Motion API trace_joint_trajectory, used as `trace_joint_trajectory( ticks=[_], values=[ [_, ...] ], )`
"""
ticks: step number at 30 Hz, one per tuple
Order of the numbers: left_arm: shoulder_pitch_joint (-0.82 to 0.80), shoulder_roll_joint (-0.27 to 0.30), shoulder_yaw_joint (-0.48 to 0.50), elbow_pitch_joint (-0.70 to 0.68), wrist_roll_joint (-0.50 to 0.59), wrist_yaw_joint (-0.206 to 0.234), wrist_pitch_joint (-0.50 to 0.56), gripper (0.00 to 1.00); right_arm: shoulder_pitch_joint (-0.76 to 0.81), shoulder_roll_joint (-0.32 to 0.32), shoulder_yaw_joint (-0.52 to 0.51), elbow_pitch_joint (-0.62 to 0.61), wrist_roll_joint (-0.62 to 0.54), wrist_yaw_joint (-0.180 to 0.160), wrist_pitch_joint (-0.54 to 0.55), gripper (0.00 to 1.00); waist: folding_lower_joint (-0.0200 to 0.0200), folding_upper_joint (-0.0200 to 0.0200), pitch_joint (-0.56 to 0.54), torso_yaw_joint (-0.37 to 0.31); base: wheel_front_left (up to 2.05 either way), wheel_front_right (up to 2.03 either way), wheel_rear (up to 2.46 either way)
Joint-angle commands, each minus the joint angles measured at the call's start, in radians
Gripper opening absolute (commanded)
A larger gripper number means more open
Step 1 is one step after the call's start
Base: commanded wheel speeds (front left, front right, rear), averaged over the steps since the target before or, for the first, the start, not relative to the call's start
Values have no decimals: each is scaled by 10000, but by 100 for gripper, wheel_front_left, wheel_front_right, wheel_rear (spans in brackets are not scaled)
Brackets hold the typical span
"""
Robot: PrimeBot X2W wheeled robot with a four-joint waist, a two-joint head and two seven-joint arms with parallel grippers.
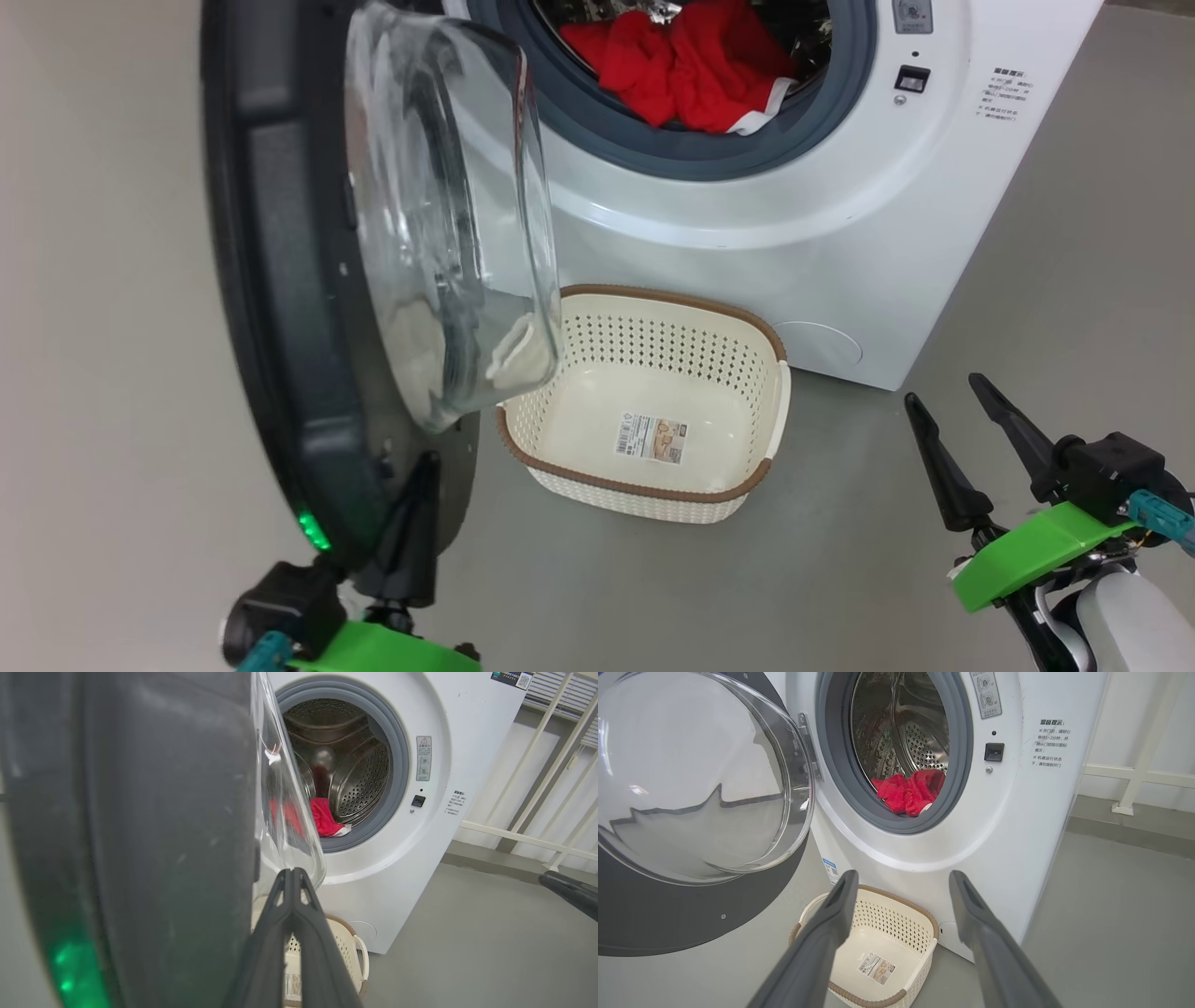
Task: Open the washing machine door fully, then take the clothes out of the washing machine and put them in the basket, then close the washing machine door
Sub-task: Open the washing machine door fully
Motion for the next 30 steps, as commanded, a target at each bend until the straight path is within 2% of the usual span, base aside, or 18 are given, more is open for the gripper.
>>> trace_joint_trajectory(
  ticks=[1,17,30],
  values=[
    [-228,187,728,-246,114,135,-63,0,-142,-155,163,-305,-107,16,-120,100,0,0,3,23,0,0,0],
    [-66,379,2577,-106,534,73,-63,0,-90,-209,77,-505,-187,16,-120,100,0,0,35,180,0,0,0],
    [-564,656,3722,738,842,-154,-63,0,-200,-355,227,-619,-201,16,-120,100,0,0,172,167,0,0,0]
  ],
)
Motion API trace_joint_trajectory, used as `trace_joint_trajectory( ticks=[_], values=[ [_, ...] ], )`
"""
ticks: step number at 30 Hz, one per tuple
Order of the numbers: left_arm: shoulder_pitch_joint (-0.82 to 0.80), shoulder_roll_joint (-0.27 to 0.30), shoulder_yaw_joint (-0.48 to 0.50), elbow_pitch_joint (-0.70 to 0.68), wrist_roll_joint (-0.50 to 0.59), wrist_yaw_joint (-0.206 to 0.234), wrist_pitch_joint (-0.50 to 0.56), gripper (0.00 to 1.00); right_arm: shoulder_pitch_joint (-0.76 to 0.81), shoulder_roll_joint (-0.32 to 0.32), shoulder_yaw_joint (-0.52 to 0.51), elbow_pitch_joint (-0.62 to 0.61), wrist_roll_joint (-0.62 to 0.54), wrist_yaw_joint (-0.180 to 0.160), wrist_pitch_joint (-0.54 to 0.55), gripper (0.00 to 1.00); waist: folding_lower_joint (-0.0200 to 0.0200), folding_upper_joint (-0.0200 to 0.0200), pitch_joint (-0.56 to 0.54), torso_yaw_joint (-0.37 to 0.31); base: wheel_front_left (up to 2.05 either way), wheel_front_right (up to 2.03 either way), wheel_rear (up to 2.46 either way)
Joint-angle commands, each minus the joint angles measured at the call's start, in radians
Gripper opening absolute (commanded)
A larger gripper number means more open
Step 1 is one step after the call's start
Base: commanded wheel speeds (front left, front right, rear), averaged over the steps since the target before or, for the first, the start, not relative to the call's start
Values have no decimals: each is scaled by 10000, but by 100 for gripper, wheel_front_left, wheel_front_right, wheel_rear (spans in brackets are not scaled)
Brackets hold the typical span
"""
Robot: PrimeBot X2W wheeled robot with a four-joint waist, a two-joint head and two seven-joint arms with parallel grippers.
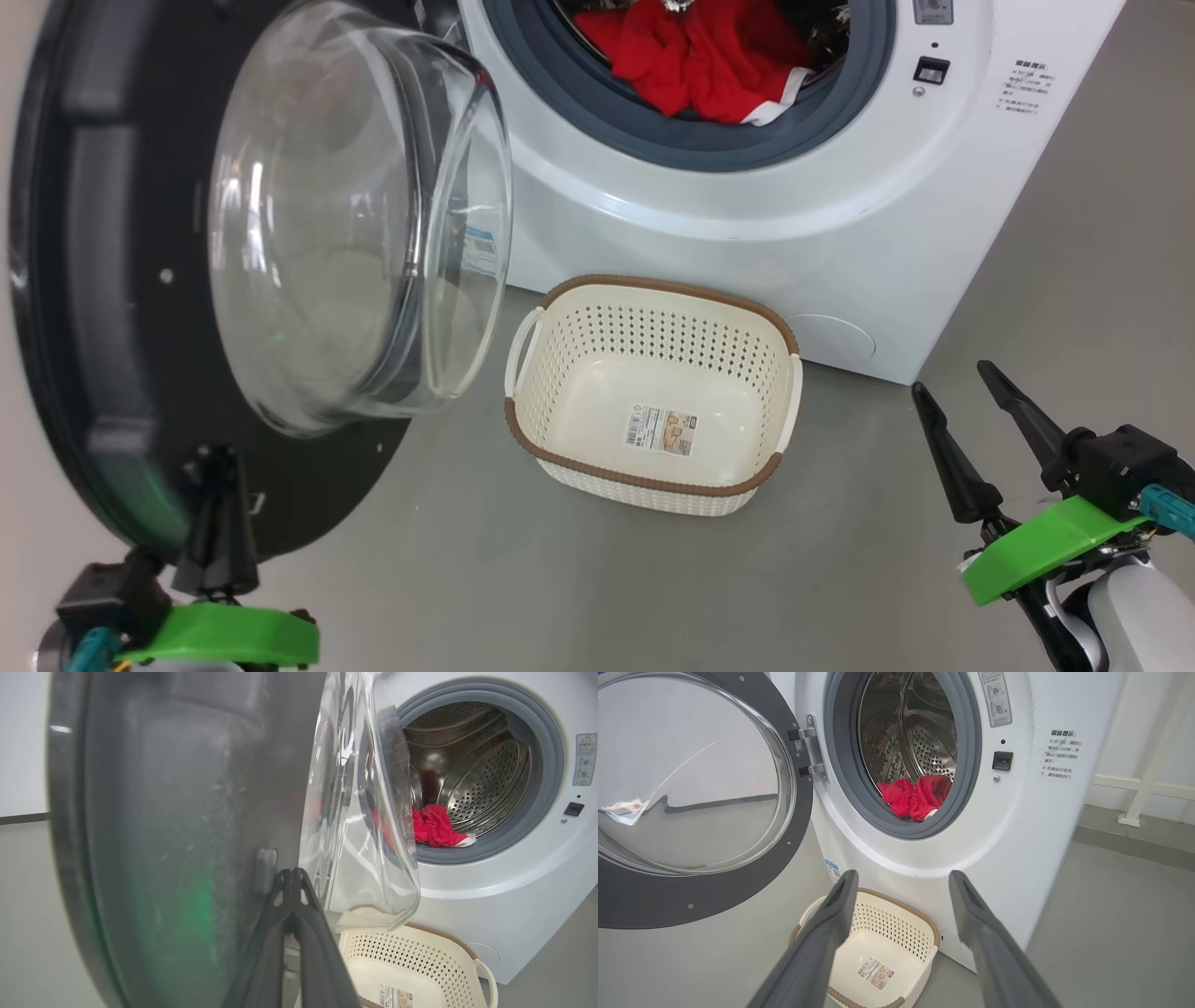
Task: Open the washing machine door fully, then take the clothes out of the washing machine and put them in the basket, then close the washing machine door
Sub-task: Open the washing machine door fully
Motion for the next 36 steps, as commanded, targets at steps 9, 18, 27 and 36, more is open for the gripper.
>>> trace_joint_trajectory(
  ticks=[9,18,27,36],
  values=[
    [-1121,769,1544,799,209,-105,-63,0,-281,-300,297,-332,-111,16,-120,100,0,0,222,-25,0,0,0],
    [-2137,1145,2457,1883,381,-191,-63,0,-462,-434,397,-357,-139,16,-120,100,0,0,609,11,0,0,0],
    [-3108,1509,3147,2892,618,-279,-63,0,-710,-567,461,-334,-151,16,-120,100,0,0,1057,-3,0,0,0],
    [-4325,1946,4045,4226,856,-219,-63,0,-1041,-717,559,-314,-183,16,-120,100,0,0,1560,-76,0,0,0]
  ],
)
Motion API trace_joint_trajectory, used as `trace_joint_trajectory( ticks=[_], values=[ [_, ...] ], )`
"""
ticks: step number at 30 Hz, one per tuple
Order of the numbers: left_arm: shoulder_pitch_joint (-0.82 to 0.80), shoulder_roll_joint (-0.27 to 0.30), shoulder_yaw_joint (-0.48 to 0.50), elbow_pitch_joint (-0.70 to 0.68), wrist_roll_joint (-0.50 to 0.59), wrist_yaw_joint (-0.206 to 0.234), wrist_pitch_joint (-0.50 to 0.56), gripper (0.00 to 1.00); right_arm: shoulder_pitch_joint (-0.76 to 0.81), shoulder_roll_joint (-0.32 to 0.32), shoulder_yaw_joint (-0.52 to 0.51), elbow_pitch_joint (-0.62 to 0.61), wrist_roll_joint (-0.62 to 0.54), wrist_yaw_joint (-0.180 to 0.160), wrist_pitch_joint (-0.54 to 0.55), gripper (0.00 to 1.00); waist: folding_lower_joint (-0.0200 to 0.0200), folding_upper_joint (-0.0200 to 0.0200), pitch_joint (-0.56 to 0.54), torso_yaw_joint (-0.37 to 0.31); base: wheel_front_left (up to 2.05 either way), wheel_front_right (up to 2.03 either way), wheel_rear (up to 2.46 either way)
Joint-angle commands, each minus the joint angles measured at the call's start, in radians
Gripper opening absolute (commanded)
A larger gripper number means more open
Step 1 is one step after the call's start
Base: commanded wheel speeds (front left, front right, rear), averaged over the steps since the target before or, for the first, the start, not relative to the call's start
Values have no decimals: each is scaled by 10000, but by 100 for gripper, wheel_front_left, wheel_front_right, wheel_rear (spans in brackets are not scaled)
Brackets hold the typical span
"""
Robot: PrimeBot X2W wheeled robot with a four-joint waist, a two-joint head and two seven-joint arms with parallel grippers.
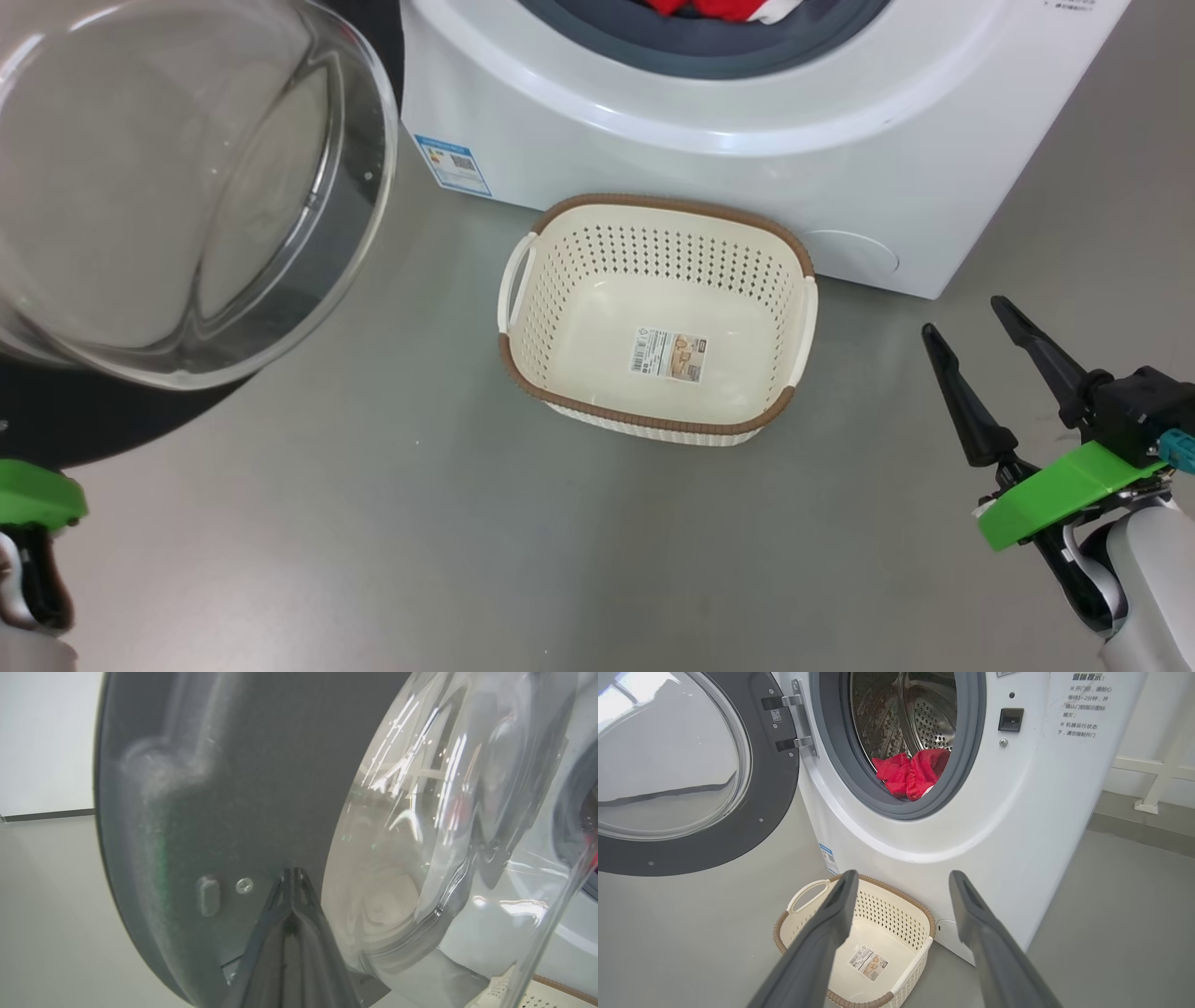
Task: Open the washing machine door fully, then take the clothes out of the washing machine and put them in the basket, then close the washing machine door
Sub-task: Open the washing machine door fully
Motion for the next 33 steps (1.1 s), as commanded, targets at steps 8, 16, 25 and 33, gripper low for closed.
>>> trace_joint_trajectory(
  ticks=[8,16,25,33],
  values=[
    [-717,910,968,509,297,75,-63,0,-269,-134,342,-167,-133,16,-120,100,0,0,148,-126,0,0,0],
    [-584,676,1136,543,608,-73,-63,0,-205,-84,356,-93,-128,16,-120,100,0,0,-67,-107,0,0,0],
    [201,98,1113,177,820,-344,-63,0,141,94,395,-5,12,16,-120,100,0,0,-716,-79,0,0,0],
    [997,-553,823,-580,584,-590,-63,15,434,168,380,-40,119,16,-120,100,0,0,-1077,-110,0,0,0]
  ],
)
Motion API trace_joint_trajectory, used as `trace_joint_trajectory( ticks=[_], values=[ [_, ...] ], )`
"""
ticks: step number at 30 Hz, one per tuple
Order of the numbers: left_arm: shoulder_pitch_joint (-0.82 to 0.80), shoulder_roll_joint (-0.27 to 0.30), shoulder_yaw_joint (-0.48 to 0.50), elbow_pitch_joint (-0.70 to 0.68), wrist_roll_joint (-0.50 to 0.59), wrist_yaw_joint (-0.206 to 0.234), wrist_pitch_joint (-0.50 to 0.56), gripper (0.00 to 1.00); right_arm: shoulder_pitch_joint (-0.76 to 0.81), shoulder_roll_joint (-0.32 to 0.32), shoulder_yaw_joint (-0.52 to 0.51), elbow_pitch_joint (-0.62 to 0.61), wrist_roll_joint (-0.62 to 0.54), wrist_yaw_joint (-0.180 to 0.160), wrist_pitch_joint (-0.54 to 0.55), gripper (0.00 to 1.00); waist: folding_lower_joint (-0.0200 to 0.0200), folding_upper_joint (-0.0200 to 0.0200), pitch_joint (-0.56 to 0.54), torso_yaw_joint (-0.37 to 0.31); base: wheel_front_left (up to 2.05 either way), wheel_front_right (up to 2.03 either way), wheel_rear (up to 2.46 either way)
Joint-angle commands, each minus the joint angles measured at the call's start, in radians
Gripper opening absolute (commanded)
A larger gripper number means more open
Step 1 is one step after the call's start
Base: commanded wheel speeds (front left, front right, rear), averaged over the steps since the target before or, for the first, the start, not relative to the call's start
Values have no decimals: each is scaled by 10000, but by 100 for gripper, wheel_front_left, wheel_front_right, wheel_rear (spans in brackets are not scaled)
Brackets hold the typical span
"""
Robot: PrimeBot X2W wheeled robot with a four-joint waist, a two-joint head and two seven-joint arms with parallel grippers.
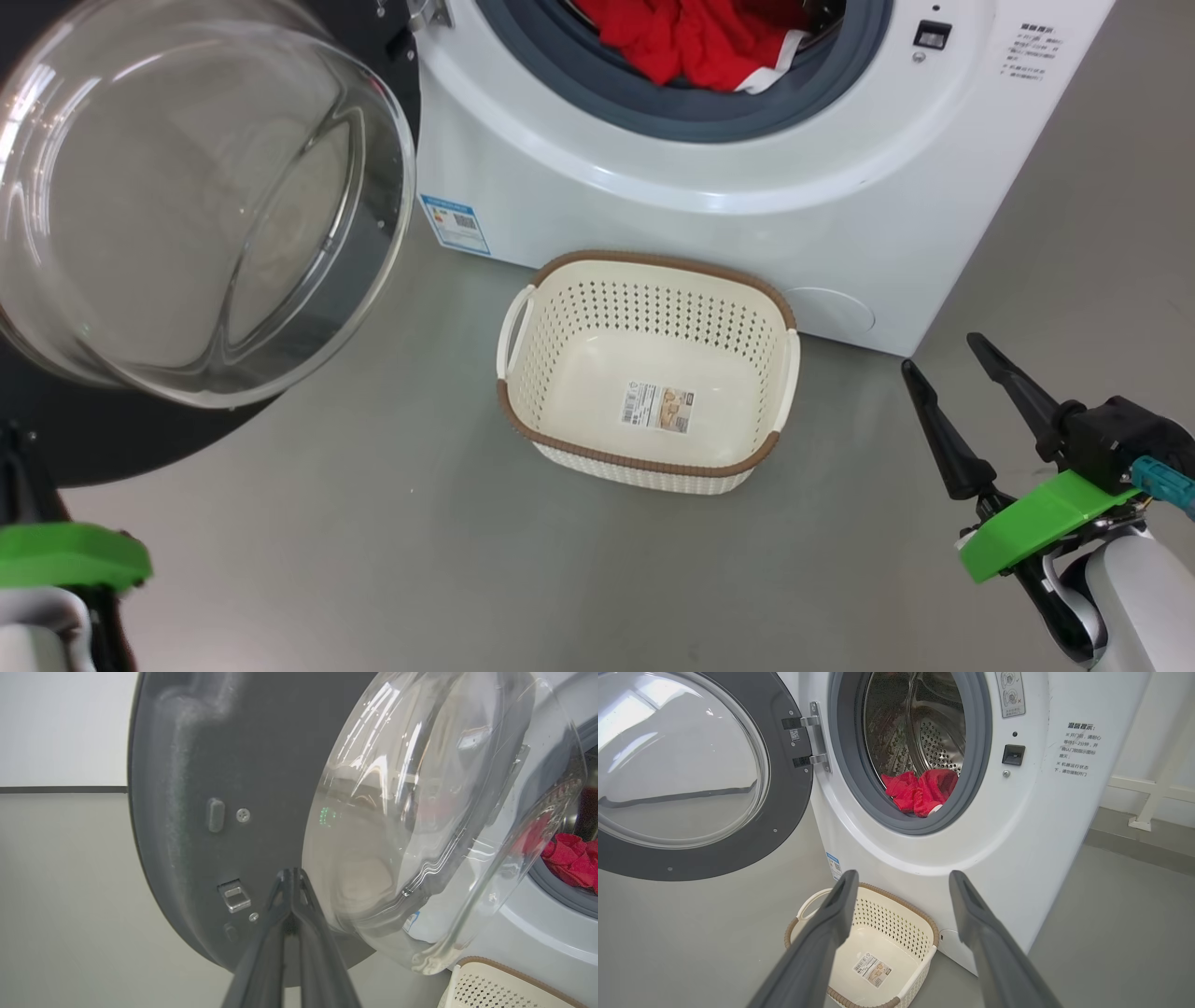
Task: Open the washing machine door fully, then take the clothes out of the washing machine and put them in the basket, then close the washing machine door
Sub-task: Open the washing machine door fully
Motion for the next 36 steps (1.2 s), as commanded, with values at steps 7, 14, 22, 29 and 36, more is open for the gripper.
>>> trace_joint_trajectory(
  ticks=[7,14,22,29,36],
  values=[
    [976,25,-469,-1124,-445,-111,-63,100,420,68,18,-288,95,16,-118,100,-1,0,-394,-258,0,0,0],
    [1996,-83,-1570,-2110,-1058,-115,-63,100,696,157,-138,-365,91,16,-118,100,-1,0,-589,-791,0,0,0],
    [2669,153,-2772,-2787,-1471,-116,-63,100,971,279,-450,-443,86,16,-118,100,-1,0,-631,-1592,0,0,0],
    [2892,428,-3425,-3202,-1698,-116,-63,100,1276,433,-723,-489,56,16,-118,100,-1,0,-720,-2384,0,0,0],
    [3072,753,-4017,-3541,-1957,-116,-63,100,1507,586,-967,-546,59,16,-118,100,-1,0,-768,-3166,0,0,0]
  ],
)
